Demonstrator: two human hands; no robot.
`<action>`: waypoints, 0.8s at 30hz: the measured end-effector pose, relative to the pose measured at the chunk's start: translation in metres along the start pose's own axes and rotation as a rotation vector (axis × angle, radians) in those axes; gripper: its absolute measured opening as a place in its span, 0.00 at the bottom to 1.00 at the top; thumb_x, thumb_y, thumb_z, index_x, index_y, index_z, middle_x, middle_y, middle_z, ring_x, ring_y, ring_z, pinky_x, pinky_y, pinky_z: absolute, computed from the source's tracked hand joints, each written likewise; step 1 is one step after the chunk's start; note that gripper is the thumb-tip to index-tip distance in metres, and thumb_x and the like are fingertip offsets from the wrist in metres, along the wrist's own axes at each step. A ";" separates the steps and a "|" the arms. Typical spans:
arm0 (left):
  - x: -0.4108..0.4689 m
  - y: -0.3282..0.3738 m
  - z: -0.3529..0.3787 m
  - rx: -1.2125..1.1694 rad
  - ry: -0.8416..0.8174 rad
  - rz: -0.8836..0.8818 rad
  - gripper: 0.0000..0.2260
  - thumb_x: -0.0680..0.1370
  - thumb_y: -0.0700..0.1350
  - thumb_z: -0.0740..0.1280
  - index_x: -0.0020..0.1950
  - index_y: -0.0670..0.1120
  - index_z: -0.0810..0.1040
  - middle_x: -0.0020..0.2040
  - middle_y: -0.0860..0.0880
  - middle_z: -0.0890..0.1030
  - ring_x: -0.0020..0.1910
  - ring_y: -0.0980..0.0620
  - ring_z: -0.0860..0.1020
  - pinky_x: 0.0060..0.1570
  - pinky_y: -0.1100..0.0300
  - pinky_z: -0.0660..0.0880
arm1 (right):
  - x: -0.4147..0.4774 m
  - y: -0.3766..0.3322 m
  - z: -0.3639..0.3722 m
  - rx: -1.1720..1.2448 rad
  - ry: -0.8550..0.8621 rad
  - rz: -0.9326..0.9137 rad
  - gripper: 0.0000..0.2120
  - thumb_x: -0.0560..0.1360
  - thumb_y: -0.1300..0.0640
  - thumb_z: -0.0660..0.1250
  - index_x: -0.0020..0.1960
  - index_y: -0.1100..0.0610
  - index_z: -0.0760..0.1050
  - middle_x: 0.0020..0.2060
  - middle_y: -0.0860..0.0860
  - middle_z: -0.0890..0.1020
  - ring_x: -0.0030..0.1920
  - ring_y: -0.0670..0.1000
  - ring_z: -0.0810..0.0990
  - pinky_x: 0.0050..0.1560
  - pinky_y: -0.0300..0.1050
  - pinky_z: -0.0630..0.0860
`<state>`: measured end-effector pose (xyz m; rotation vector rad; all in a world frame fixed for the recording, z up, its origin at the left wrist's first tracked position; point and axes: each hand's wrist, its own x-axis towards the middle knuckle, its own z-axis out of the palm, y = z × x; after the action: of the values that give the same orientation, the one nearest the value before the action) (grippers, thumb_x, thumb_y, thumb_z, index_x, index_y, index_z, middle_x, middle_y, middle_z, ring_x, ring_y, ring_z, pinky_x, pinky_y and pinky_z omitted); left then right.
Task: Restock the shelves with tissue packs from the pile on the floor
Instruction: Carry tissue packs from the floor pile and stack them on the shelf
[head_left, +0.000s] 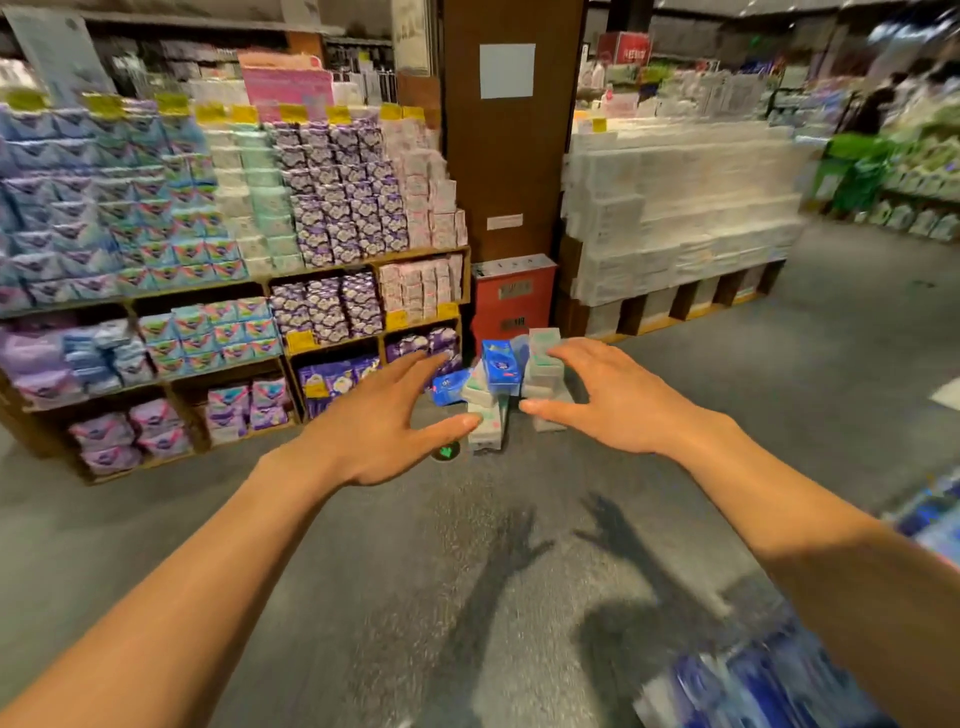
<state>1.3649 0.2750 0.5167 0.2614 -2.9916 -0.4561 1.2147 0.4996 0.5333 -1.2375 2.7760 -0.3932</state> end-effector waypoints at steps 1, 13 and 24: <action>0.034 -0.016 0.003 -0.004 -0.002 0.011 0.42 0.73 0.76 0.52 0.82 0.59 0.50 0.82 0.52 0.53 0.80 0.50 0.56 0.76 0.54 0.56 | 0.033 0.009 0.005 0.001 0.000 0.002 0.50 0.68 0.22 0.54 0.81 0.51 0.57 0.80 0.52 0.61 0.79 0.54 0.59 0.78 0.52 0.60; 0.450 -0.101 0.005 -0.007 -0.025 0.233 0.49 0.67 0.83 0.46 0.81 0.56 0.55 0.82 0.51 0.57 0.80 0.50 0.57 0.77 0.48 0.58 | 0.352 0.171 -0.025 0.031 0.058 0.179 0.43 0.74 0.25 0.54 0.81 0.50 0.60 0.80 0.50 0.61 0.78 0.52 0.60 0.76 0.52 0.63; 0.782 -0.117 0.075 0.015 0.003 0.132 0.47 0.69 0.82 0.42 0.82 0.56 0.54 0.82 0.50 0.54 0.81 0.49 0.53 0.78 0.46 0.56 | 0.638 0.398 -0.049 -0.069 -0.112 0.093 0.42 0.77 0.27 0.49 0.83 0.51 0.54 0.82 0.53 0.54 0.81 0.53 0.52 0.80 0.51 0.54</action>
<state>0.6066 0.0419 0.4696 0.0652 -2.9865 -0.4188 0.4912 0.2926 0.4974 -1.1014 2.7596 -0.2161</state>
